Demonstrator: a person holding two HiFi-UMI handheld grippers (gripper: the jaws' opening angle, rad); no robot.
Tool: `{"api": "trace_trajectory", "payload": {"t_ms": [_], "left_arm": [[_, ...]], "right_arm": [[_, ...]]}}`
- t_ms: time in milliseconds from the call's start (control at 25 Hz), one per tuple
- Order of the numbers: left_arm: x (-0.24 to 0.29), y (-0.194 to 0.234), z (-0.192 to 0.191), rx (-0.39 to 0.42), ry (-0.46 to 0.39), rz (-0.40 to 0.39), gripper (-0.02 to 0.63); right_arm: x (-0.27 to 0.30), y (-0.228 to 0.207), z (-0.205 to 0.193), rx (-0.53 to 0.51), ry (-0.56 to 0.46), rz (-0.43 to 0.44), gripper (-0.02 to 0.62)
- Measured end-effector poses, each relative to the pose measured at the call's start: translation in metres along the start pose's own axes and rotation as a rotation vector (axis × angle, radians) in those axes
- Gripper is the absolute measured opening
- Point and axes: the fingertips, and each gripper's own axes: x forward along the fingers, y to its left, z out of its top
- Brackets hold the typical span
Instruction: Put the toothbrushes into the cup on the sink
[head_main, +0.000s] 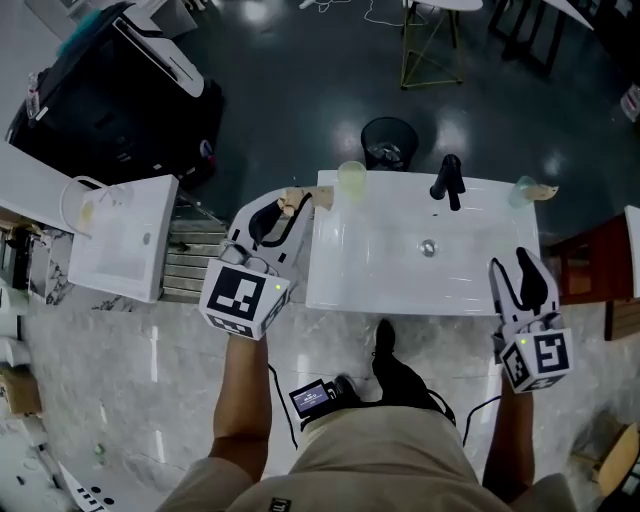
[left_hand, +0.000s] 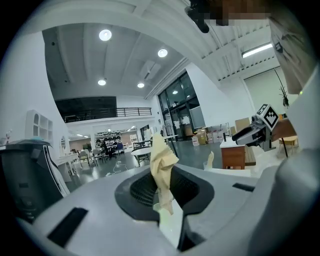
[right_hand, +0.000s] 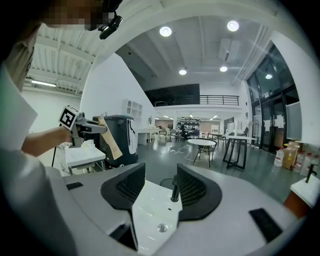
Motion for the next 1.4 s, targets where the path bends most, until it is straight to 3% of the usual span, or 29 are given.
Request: {"api": "trace_trajectory", "payload": {"t_ms": [320,680,1080,1400], "left_arm": [[0.106,0.016,-0.061,-0.032,0.077,-0.025,0.060],[0.185,0.030,-0.138,-0.093,0.159,-0.028,0.061],[0.223,0.028,-0.205,-0.155,0.236,-0.026,0.061],[0.232,0.033,-0.230,-0.189,0.249,-0.024,0.061]], "right_arm": [[0.057,-0.038,-0.042,0.030,0.076,0.012,0.198],[0.108,-0.064,-0.085,0.049,0.149,0.024,0.198],[0.136,-0.069,-0.123,0.070,0.209,0.054,0.198],[0.144,-0.067,-0.137,0.081,0.229,0.061,0.198]]}}
